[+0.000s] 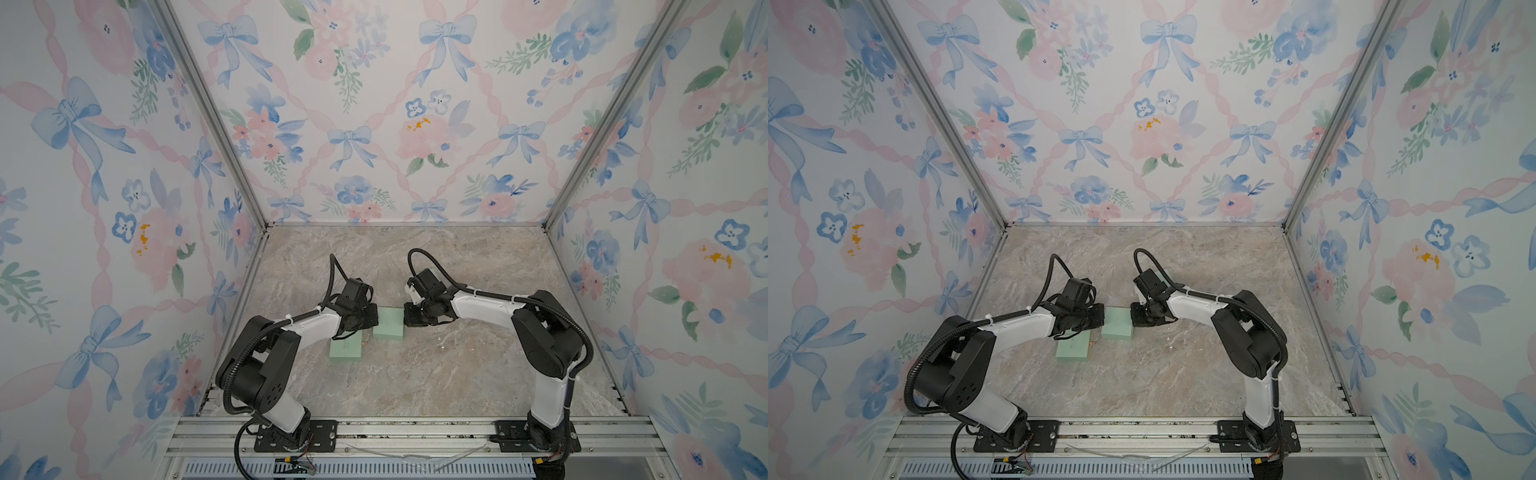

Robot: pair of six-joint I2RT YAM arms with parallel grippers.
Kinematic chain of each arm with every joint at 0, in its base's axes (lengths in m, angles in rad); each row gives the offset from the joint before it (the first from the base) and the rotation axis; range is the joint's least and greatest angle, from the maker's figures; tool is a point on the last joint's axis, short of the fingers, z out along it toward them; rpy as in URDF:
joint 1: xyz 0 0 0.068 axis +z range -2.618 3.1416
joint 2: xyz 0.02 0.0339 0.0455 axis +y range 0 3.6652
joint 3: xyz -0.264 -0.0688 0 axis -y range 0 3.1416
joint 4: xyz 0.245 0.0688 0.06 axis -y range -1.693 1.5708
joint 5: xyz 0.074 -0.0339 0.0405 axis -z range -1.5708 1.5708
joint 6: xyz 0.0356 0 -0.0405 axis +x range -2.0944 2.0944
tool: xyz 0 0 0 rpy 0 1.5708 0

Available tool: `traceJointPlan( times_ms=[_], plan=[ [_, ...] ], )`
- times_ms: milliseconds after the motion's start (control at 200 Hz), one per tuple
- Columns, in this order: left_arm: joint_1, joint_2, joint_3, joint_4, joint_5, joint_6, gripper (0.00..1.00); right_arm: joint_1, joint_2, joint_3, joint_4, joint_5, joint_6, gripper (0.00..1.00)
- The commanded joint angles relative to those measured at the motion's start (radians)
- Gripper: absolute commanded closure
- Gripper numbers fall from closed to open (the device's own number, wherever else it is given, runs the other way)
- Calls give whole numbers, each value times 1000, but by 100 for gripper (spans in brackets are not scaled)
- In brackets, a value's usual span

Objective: Take out the earrings from the drawer-style jewelry box
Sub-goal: Close the drawer of the jewelry box.

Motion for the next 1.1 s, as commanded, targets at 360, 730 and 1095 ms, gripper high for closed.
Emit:
traceJointPlan(
  times_ms=[360, 730, 1095],
  plan=[
    [41, 58, 91, 3, 67, 59, 100, 40, 74, 105, 59, -79, 13, 87],
    [61, 91, 122, 1, 88, 76, 100, 41, 132, 207, 28, -97, -3, 87],
    [98, 50, 87, -6, 87, 81, 100, 68, 183, 292, 40, -135, -16, 87]
  ],
)
